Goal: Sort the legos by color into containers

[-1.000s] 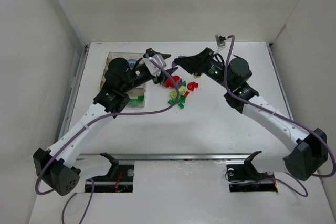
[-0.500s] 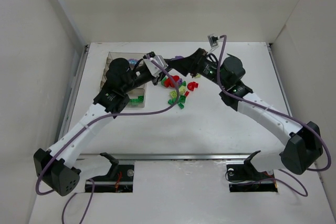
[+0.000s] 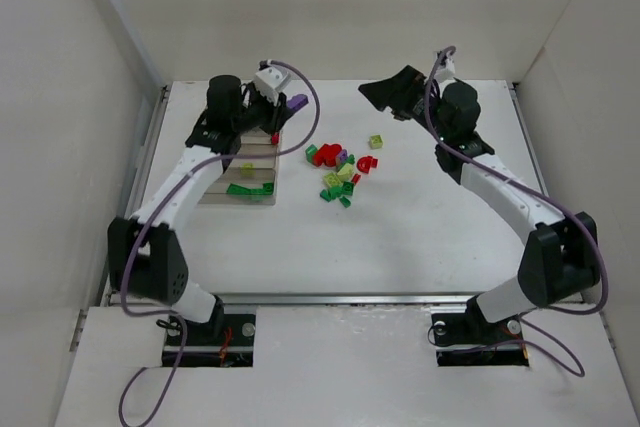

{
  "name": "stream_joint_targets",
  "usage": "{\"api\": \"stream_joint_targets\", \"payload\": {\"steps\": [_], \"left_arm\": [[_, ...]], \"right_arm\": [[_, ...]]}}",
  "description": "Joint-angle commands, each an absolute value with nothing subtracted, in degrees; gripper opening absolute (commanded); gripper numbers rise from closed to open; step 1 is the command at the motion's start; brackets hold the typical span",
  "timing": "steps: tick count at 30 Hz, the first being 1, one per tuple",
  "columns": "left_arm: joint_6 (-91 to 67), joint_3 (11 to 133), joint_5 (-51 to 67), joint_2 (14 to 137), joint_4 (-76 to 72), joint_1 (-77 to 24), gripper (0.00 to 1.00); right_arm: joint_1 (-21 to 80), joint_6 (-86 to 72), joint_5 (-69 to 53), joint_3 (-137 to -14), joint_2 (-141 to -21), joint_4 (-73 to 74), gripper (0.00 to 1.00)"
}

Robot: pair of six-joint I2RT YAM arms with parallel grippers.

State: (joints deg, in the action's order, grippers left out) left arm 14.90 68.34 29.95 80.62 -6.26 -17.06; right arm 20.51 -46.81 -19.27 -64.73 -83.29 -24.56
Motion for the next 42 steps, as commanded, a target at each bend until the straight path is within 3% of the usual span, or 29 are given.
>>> {"api": "stream_joint_targets", "payload": {"steps": [1, 11, 18, 24, 25, 30, 38, 42], "left_arm": [[21.1, 77.4, 31.5, 89.2, -2.4, -12.5, 0.00], [43.2, 93.5, 28.7, 115.0, -4.1, -5.2, 0.00], [49.2, 97.9, 27.7, 121.9, -5.2, -4.7, 0.02], [49.7, 98.4, 27.7, 122.7, -3.9, -4.7, 0.29], [49.7, 98.4, 27.7, 122.7, -3.9, -4.7, 0.38], [45.9, 98.4, 27.7, 120.7, -7.3, -4.7, 0.63], [37.4, 96.8, 28.4, 112.7, -9.6, -4.7, 0.66], [39.7, 91.4, 28.9, 106.1, -7.0, -7.6, 0.66]], "right_arm": [[20.2, -36.9, -15.5, -72.4, -86.5, -18.8, 1.00], [18.5, -26.1, -16.9, -84.0, -101.7, -11.6, 1.00], [17.3, -25.4, -19.5, -90.3, -108.8, -8.6, 1.00], [16.8, -24.9, -20.0, -92.9, -111.4, -8.1, 1.00], [16.8, -24.4, -20.6, -93.5, -111.4, -8.1, 1.00], [16.8, -23.8, -21.3, -94.8, -112.1, -8.1, 1.00], [16.8, -19.6, -19.0, -94.8, -111.0, -1.2, 1.00], [18.4, -11.9, -13.6, -98.7, -113.9, 12.5, 1.00]]}}
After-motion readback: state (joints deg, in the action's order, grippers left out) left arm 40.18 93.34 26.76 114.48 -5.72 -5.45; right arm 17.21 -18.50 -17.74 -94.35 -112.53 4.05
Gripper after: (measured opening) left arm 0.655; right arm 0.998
